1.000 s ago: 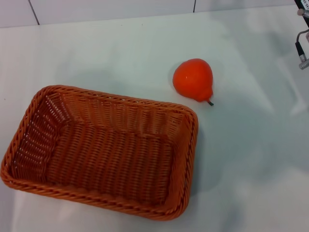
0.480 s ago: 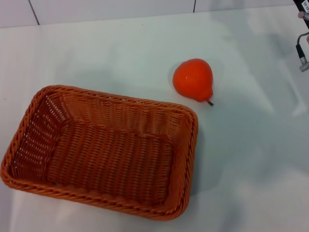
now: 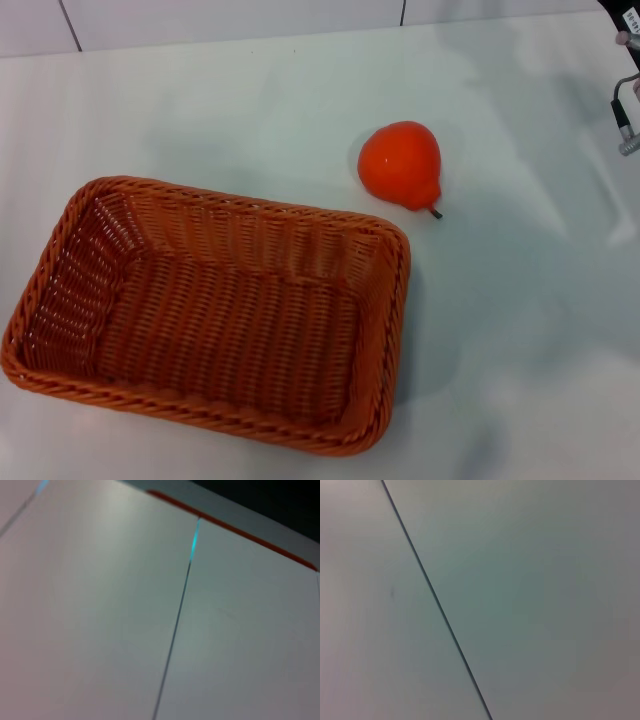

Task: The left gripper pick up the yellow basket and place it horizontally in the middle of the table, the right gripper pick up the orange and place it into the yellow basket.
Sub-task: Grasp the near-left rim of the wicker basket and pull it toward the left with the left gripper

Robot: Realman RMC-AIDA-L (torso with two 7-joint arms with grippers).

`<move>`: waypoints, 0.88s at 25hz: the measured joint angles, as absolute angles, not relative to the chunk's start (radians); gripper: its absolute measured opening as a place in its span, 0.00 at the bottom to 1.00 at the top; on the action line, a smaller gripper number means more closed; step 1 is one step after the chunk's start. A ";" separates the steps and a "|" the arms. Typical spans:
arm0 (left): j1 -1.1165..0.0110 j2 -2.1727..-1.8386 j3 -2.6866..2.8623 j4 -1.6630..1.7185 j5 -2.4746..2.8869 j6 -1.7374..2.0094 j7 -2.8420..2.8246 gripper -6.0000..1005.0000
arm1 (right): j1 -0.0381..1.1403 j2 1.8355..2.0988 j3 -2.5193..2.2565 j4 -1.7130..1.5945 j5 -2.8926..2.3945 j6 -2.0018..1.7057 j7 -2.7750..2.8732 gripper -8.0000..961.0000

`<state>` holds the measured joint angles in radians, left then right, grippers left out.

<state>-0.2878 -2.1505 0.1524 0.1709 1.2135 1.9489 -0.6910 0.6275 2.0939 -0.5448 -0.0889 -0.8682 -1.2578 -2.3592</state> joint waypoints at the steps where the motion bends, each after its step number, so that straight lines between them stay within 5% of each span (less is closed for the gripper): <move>1: -0.289 -2.148 0.159 0.207 1.214 1.931 -0.769 0.92 | 0.625 2.094 -0.545 -0.089 -0.868 -1.258 -2.359 0.49; 13: -0.353 -2.037 0.335 0.817 1.723 1.717 -1.661 0.92 | 0.614 2.093 -0.545 -0.092 -0.868 -1.220 -2.369 0.49; 22: -0.404 -2.034 0.433 1.120 2.166 1.719 -2.029 0.92 | 0.632 2.088 -0.537 -0.112 -0.868 -1.147 -2.372 0.49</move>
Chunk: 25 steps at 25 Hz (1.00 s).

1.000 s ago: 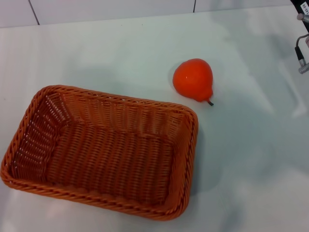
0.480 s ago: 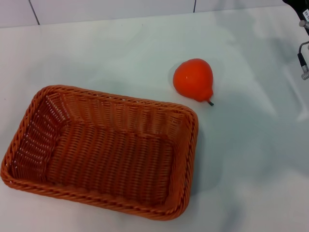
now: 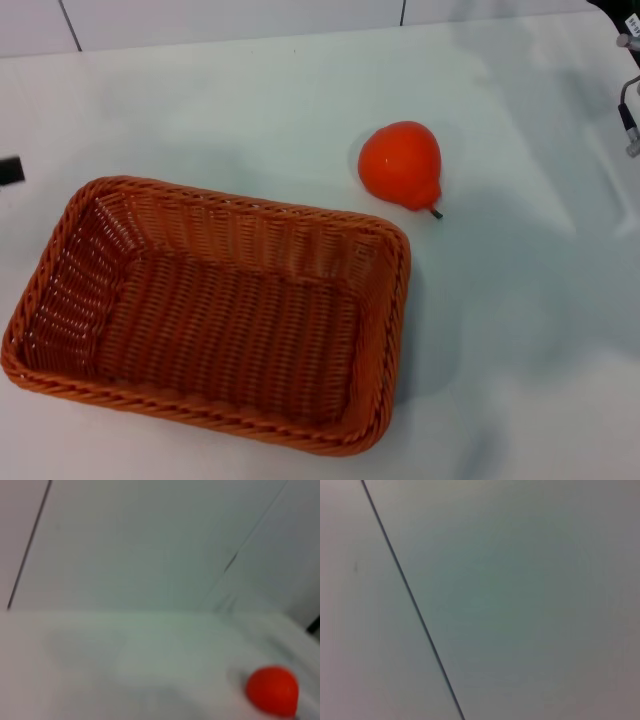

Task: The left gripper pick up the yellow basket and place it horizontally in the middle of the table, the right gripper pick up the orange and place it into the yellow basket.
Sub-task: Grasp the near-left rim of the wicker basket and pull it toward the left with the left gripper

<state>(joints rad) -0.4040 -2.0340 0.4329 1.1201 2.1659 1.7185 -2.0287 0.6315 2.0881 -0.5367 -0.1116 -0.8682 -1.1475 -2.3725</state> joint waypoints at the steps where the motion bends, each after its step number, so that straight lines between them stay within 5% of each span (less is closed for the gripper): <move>1: -0.404 -2.034 0.433 1.120 2.166 1.719 -2.029 0.92 | 0.633 2.088 -0.535 -0.115 -0.868 -1.140 -2.373 0.49; 11: -0.440 -2.058 0.601 1.256 2.388 1.739 -2.275 0.91 | 0.648 2.087 -0.520 -0.125 -0.868 -1.097 -2.377 0.49; 25: -0.525 -2.133 0.653 1.280 2.610 1.724 -2.329 0.90 | 0.657 2.084 -0.498 -0.139 -0.868 -1.057 -2.388 0.49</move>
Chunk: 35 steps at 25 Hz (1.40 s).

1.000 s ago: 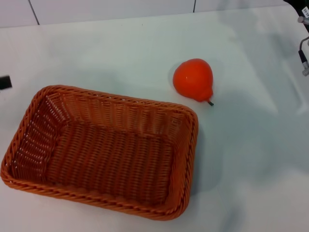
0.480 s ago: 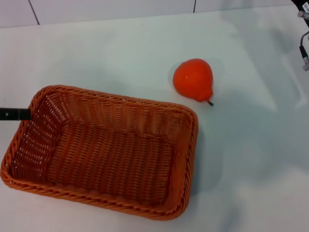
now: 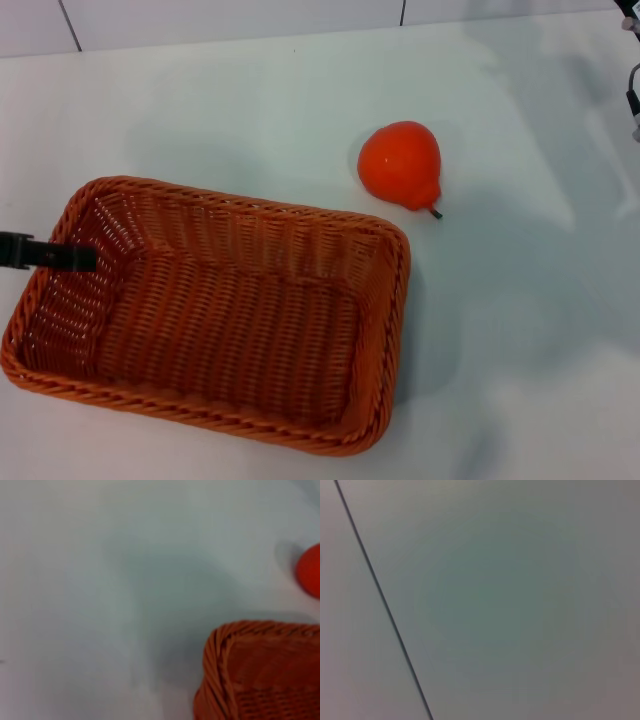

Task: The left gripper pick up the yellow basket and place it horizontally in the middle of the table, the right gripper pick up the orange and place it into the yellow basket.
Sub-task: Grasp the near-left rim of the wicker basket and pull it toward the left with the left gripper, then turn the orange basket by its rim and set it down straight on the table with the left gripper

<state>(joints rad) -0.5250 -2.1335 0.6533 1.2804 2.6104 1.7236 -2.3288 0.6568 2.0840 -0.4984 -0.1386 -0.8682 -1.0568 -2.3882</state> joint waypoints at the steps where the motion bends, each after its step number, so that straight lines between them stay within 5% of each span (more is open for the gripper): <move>1: -0.529 -2.138 0.662 1.280 2.628 1.719 -2.330 0.90 | 0.657 2.084 -0.496 -0.139 -0.868 -1.057 -2.390 0.49; 10: -0.560 -2.158 0.709 1.273 2.726 1.690 -2.349 0.89 | 0.654 2.085 -0.483 -0.138 -0.868 -1.055 -2.410 0.49; 22: -0.563 -2.157 0.711 1.273 2.733 1.672 -2.381 0.42 | 0.649 2.086 -0.476 -0.138 -0.868 -1.053 -2.412 0.49; 35: -0.559 -2.158 0.641 1.293 2.628 1.695 -2.412 0.16 | 0.645 2.087 -0.466 -0.138 -0.868 -1.046 -2.412 0.49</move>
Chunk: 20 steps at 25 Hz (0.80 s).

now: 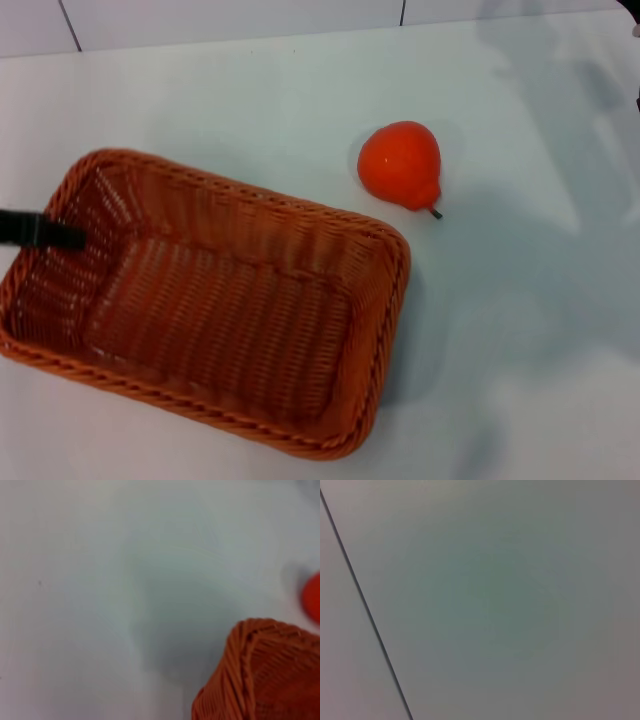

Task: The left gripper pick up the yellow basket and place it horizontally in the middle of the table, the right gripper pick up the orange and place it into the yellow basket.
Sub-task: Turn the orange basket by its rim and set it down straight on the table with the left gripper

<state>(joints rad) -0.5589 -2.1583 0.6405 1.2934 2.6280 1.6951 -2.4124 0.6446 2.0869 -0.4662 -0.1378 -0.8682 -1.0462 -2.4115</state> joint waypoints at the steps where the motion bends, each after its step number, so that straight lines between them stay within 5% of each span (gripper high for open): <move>1: -0.560 -2.158 0.611 1.291 2.613 1.698 -2.416 0.16 | 0.645 2.087 -0.466 -0.137 -0.868 -1.046 -2.412 0.49; 20: -0.491 -2.168 0.381 1.159 2.345 1.552 -2.481 0.17 | 0.653 2.088 -0.467 -0.132 -0.868 -1.029 -2.413 0.49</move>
